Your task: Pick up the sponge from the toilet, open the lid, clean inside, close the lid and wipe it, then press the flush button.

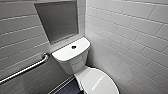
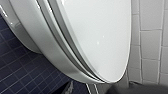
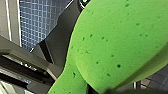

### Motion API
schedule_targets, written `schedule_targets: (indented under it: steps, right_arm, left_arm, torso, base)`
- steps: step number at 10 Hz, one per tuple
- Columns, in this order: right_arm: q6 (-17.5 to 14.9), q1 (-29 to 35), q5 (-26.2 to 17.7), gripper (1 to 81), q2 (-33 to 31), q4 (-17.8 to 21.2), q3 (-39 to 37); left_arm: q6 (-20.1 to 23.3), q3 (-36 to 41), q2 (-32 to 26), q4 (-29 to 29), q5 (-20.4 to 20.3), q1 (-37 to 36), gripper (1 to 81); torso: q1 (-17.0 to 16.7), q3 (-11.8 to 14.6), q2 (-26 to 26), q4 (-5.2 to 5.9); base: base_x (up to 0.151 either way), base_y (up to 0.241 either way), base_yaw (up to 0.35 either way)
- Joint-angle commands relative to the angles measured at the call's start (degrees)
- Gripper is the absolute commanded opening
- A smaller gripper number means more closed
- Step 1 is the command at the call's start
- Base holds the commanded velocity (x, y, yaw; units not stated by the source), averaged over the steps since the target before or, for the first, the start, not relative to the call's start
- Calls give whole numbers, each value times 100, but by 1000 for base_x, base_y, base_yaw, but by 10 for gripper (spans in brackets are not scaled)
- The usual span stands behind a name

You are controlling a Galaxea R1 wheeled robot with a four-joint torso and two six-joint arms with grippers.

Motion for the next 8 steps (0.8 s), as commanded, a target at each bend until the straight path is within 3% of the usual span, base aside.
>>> schedule_targets:
  steps: [1,4,8]
  right_arm:
    - [12,-32,-334,10,-221,-151,148]
    - [12,13,-352,10,-194,-151,122]
    - [21,30,-343,10,-159,-151,104]
  left_arm:
    - [11,-99,308,-244,340,-665,811]
    - [11,-222,448,-304,331,-770,811]
    - [11,-829,783,-525,331,-796,811]
  torso:
    - [0,4,0,0]
    - [5,-193,2,0]
    - [5,-193,2,0]
  base:
    - [0,0,0]
    - [0,0,0]
    - [0,0,0]
